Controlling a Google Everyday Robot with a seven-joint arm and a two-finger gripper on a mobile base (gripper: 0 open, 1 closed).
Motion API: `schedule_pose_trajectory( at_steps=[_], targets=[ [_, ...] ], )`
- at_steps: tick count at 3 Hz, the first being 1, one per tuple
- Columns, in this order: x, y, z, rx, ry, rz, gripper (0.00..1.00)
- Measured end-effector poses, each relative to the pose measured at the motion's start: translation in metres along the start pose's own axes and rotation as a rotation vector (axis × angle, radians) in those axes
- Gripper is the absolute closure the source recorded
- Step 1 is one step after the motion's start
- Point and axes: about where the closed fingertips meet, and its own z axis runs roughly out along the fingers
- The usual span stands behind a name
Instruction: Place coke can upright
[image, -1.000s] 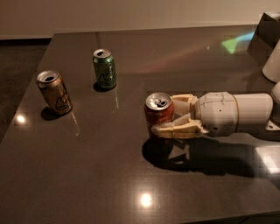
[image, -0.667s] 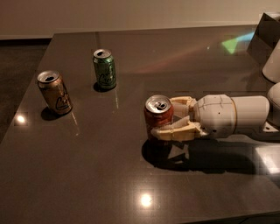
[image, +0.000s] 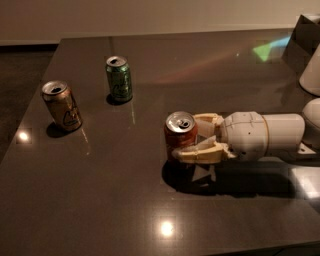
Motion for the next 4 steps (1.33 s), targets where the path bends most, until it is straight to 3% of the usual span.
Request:
schedule_pose_trajectory(
  at_steps=[2, 3, 4],
  targets=[
    [0.0063, 0.0020, -0.0005, -0.005, -0.003, 0.012, 0.16],
    [0.0066, 0.0026, -0.0020, -0.006, 0.001, 0.016, 0.00],
    [0.0066, 0.0026, -0.0020, -0.007, 0.001, 0.016, 0.00]
  ],
)
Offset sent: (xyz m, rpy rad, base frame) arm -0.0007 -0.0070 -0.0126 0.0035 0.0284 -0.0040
